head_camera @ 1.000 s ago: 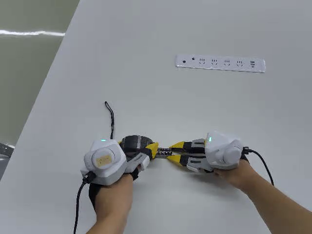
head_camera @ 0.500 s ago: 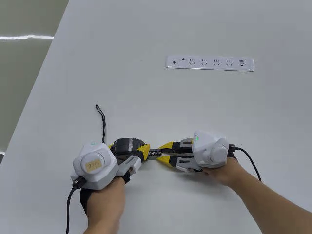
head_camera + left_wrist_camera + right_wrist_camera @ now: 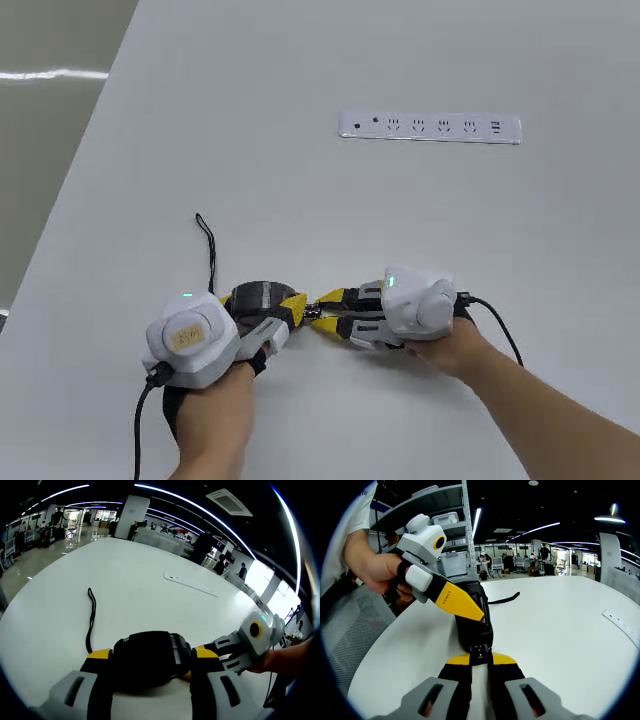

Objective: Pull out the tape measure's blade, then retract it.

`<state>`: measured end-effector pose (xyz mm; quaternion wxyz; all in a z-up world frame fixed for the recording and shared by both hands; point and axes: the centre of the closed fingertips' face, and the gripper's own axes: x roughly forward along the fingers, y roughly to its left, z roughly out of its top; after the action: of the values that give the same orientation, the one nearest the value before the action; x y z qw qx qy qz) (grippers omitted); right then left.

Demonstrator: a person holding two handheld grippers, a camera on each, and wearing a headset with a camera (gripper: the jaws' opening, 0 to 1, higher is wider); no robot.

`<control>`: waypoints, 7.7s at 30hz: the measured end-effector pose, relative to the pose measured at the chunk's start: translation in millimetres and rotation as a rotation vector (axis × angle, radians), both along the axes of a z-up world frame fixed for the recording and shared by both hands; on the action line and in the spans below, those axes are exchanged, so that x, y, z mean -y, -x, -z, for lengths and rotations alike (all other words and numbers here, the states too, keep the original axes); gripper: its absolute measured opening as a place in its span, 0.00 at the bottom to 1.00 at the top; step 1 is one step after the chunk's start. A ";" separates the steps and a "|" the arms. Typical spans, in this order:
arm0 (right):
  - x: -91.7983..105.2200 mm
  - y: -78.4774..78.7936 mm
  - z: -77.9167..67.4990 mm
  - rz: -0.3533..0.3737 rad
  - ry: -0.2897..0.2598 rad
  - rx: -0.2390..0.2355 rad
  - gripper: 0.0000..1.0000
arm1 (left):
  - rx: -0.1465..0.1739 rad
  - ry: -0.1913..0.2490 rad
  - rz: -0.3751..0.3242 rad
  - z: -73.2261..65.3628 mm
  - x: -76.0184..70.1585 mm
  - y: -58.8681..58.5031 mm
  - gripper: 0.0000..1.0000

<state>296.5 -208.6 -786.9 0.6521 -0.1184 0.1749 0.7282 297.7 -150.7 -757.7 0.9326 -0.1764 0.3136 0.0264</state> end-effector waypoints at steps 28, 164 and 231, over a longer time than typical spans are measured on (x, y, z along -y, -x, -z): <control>-4.1 1.6 -0.2 -0.001 -0.011 -0.008 0.14 | 0.005 0.006 0.000 -0.7 -0.2 -0.8 0.60; 117.2 41.5 -57.6 0.482 -0.032 -0.072 0.55 | 0.117 -0.132 0.540 -29.4 -9.4 92.6 0.79; 191.8 106.4 -72.2 0.622 0.002 -0.055 0.61 | 0.111 -0.088 0.486 -33.4 -44.9 182.3 0.86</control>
<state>190.1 -400.4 -714.6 0.8385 -0.0401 0.2213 0.4963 115.4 -105.8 -724.3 0.9341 -0.0561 0.2939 -0.1949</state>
